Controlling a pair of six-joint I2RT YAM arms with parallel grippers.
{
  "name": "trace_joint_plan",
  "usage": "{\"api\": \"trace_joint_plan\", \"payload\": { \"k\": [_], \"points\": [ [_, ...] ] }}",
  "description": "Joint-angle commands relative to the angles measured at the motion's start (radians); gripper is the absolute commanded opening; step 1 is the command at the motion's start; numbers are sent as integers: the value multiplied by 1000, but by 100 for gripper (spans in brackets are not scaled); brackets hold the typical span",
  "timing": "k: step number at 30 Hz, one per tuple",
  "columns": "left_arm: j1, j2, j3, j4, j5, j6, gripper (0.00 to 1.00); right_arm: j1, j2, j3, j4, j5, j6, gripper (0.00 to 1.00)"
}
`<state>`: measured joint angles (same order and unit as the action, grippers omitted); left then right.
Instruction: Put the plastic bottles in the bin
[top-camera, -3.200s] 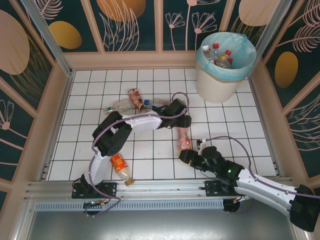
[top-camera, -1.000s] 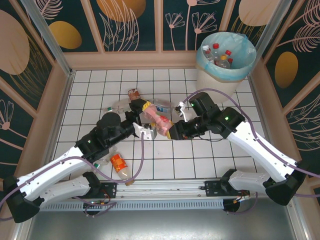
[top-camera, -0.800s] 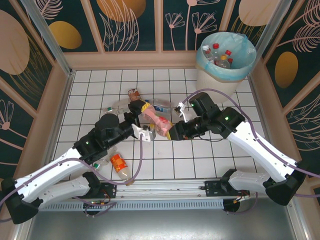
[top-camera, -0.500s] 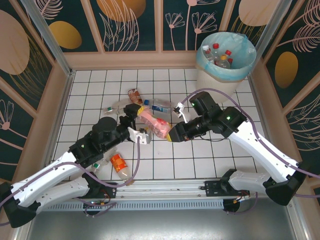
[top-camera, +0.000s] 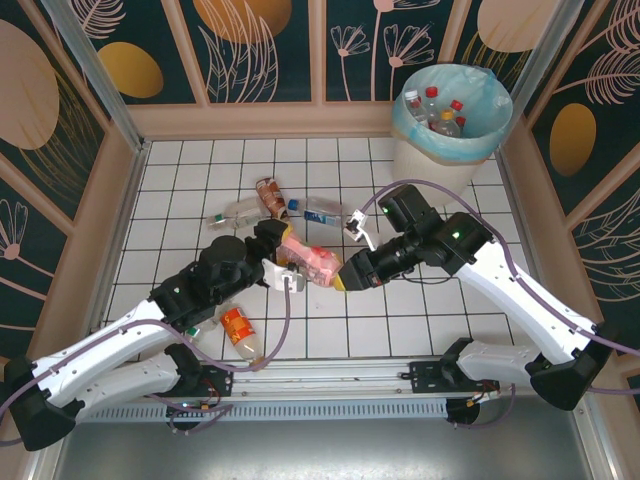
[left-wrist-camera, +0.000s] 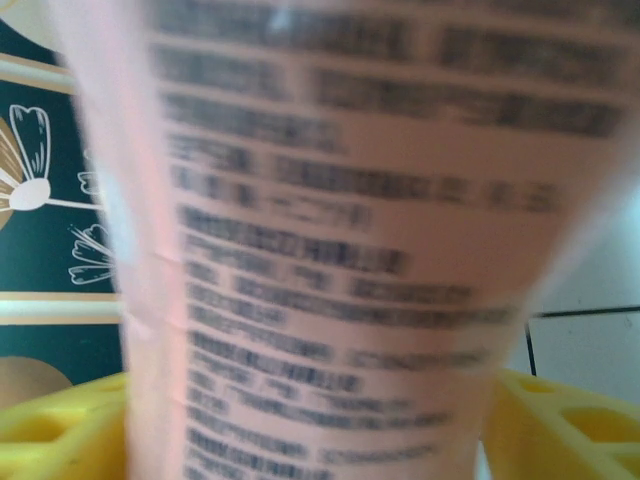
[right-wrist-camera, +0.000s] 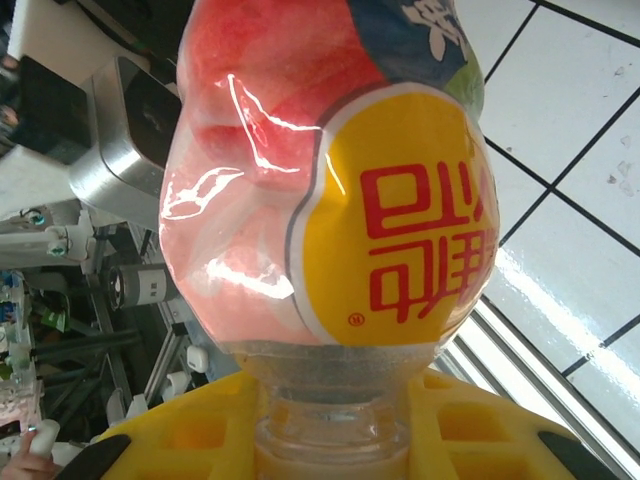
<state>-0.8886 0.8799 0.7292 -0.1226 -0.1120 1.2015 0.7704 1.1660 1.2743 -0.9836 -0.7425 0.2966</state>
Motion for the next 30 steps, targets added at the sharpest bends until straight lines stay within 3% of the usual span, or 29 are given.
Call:
{"api": "trace_joint_plan", "payload": {
  "k": [1,5,9,14,23,26,30],
  "points": [
    [1,-1,2,11,24,-14,67,-5,-14,36,14,-46,-44,4],
    [1,-10,11,5,34,-61,56,-41,-21,71,4,-9,-57,14],
    [2,-9,40,-7,43,-145,53,-63,-33,151,5,126,-56,55],
    [2,-4,52,49,49,-310,54,-65,-78,201,107,300,-37,74],
    [2,73,124,109,81,-771,53,-63,-188,107,449,384,-27,65],
    [1,94,133,109,80,-850,51,-64,-196,68,574,342,-17,63],
    [1,93,135,117,95,-917,51,-63,-171,67,621,379,-19,60]
  ]
}}
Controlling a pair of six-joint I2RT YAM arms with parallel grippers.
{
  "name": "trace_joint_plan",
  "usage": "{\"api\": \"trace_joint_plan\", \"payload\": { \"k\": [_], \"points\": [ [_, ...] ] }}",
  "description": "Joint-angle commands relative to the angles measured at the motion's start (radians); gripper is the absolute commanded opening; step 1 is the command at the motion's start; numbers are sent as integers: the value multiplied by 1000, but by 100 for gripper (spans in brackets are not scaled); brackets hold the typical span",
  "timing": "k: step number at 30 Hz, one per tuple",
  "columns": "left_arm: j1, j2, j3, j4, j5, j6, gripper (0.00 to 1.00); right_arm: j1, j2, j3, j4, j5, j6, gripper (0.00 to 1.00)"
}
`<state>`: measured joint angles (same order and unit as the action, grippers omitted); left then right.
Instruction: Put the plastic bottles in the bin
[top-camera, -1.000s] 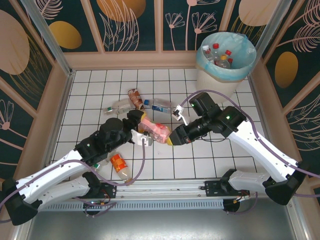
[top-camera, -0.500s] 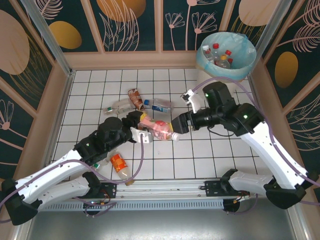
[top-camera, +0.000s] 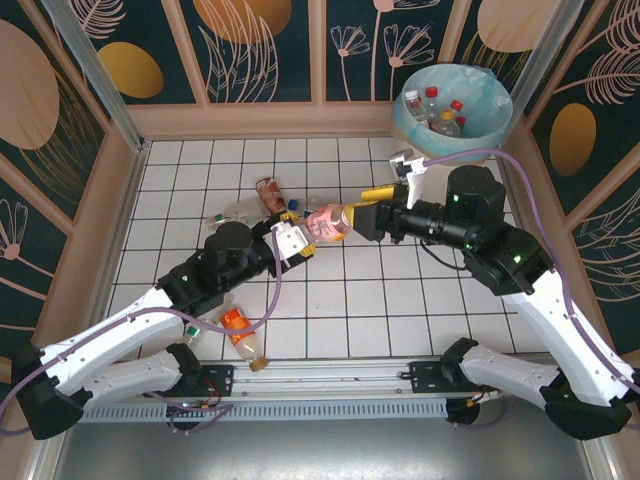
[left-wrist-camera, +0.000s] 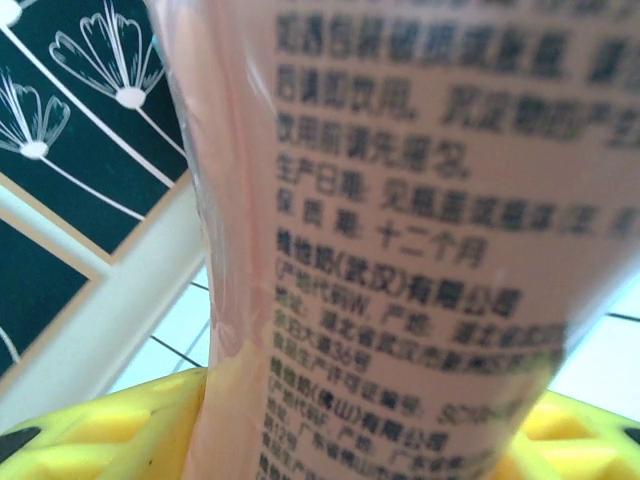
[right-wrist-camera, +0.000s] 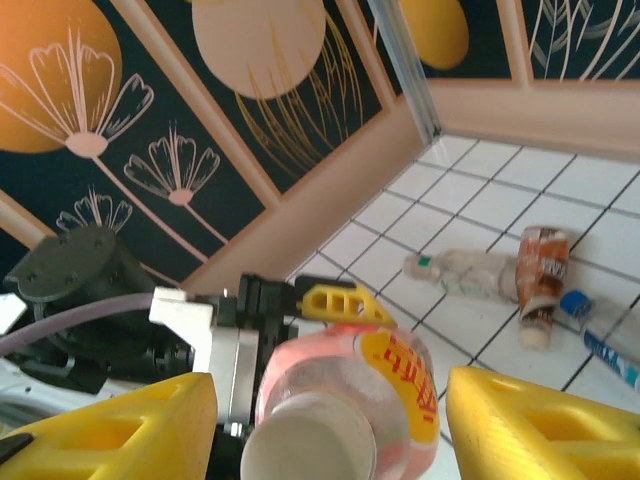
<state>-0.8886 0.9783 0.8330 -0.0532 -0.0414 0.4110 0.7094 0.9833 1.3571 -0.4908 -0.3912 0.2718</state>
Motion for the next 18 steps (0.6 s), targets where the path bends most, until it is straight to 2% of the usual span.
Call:
{"api": "trace_joint_plan", "payload": {
  "k": [1,4,10,13,16,18],
  "points": [
    [1,-8,29,51,24,-140,51,-2,20,-18,141,18,6,58],
    [2,-12,36,44,25,-169,51,1,45,-20,171,-30,15,53],
    [1,2,66,25,26,-213,51,19,70,-15,198,-29,19,45],
    [1,19,87,8,22,-231,51,30,81,-8,202,-37,21,45],
    [1,40,109,-13,25,-248,51,46,95,6,172,-23,8,54],
    [2,52,119,-20,31,-254,51,61,104,16,154,-2,-1,55]
  ]
}}
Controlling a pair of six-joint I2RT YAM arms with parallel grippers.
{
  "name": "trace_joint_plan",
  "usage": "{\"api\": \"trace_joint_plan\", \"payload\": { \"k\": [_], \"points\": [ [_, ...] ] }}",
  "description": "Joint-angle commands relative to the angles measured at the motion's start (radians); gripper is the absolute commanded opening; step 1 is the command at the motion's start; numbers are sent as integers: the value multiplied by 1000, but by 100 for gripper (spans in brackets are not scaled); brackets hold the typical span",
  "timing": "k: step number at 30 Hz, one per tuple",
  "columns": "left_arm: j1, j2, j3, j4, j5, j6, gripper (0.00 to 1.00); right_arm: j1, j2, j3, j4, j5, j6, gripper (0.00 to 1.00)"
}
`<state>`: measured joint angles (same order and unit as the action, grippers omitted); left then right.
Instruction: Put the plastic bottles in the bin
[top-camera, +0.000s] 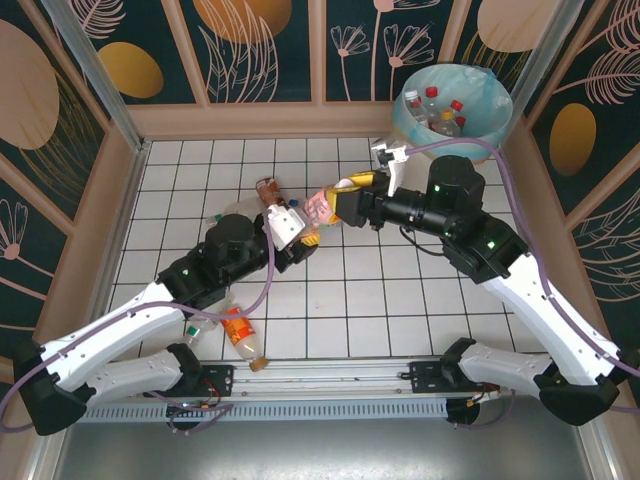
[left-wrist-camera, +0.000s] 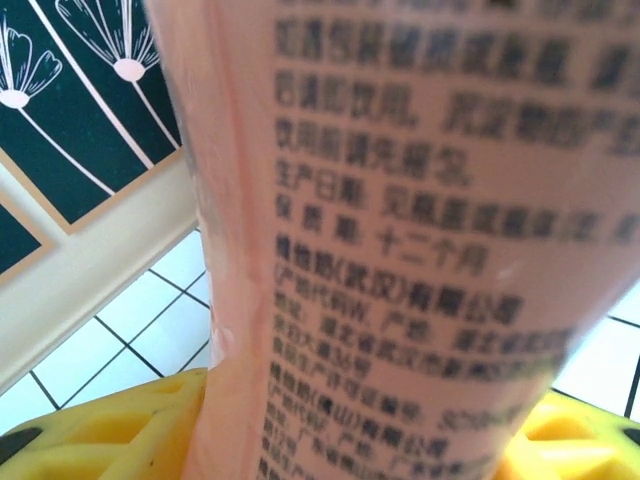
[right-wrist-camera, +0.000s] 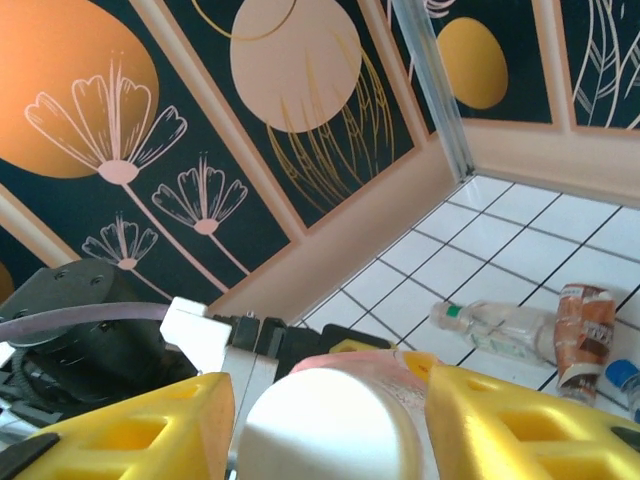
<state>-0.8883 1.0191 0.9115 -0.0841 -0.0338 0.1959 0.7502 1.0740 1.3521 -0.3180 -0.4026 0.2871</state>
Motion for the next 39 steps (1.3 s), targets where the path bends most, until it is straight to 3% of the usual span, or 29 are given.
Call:
{"api": "trace_joint_plan", "payload": {
  "k": [1,4,7,9,13,17,23,28,33,39],
  "points": [
    [0,16,44,9,25,-41,51,28,15,24,-25,18,-19,49],
    [1,20,42,15,29,-43,52,31,11,29,-29,44,-21,23],
    [1,19,33,26,28,-42,54,30,5,38,-38,94,-26,6],
    [1,15,29,36,12,-48,65,31,3,54,-63,162,-34,2],
    [1,-10,-7,106,-24,-64,98,28,21,143,-156,418,-82,0],
    [1,-31,-20,148,-30,-64,99,-17,96,342,-245,699,-197,0],
    [0,-29,-8,134,-61,-79,99,-236,273,590,-168,997,-419,0],
    [0,-38,-23,111,-41,-101,99,-470,394,625,-89,982,-425,0],
    [1,-62,-59,119,-50,-113,99,-548,465,568,-40,934,-382,0],
    [1,-64,-63,128,-64,-111,98,-611,484,444,21,792,-303,0]
  ]
}}
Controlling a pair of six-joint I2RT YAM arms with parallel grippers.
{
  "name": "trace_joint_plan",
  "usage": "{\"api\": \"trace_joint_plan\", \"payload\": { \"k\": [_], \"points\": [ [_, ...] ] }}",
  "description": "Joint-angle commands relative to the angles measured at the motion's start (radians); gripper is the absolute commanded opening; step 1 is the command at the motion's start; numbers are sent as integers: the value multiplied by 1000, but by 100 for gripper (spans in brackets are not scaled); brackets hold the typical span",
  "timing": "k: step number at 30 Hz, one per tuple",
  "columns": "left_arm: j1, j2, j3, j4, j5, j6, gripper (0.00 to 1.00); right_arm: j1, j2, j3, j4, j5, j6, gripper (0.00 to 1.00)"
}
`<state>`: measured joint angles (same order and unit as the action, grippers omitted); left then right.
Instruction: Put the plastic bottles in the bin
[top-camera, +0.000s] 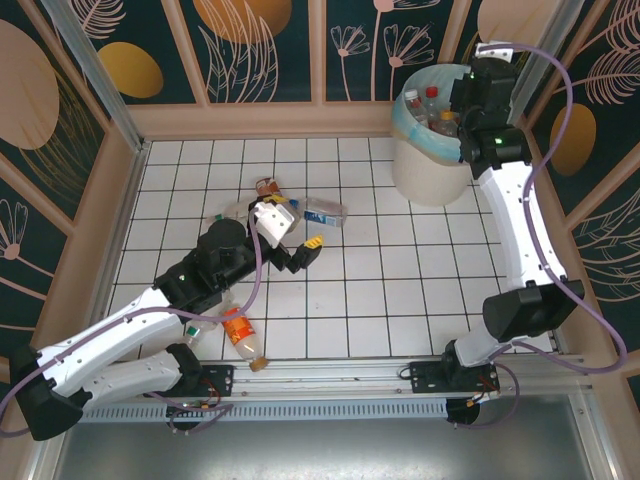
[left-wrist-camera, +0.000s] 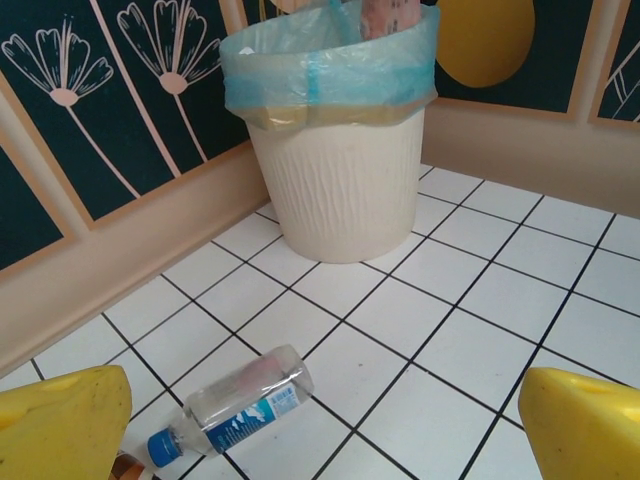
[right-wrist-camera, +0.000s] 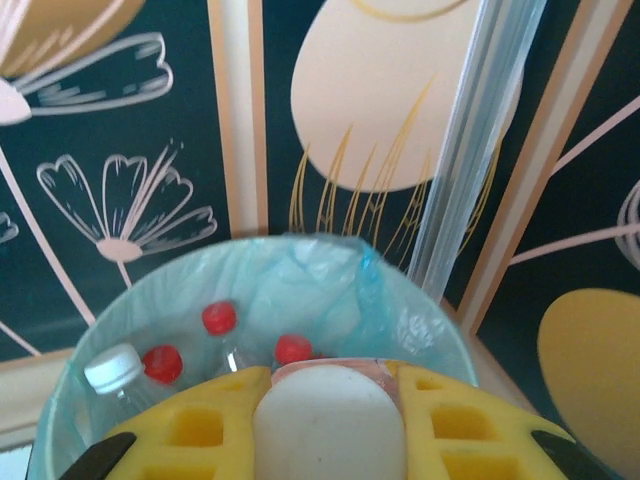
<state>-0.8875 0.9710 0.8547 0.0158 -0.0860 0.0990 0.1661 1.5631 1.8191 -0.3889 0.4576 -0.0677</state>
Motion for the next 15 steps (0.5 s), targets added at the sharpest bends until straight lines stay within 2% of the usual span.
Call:
{"api": "trace_joint_plan", "payload": {
  "k": [1,5,7,12,15],
  "points": [
    [0,-15,-6,29,-14,-12,99,-35,3,-32,91,-77,55,0],
    [0,-13,-20,38,-27,-11,98,-58,56,-22,33,-85,46,0],
    [0,-8,-27,41,-31,-14,99,-29,69,-23,30,-6,0,0],
    [0,10,-33,46,-34,-29,99,-18,75,-23,-37,69,17,0],
    [0,20,-42,58,-37,-39,99,-29,79,-64,-84,40,72,0]
  ]
}}
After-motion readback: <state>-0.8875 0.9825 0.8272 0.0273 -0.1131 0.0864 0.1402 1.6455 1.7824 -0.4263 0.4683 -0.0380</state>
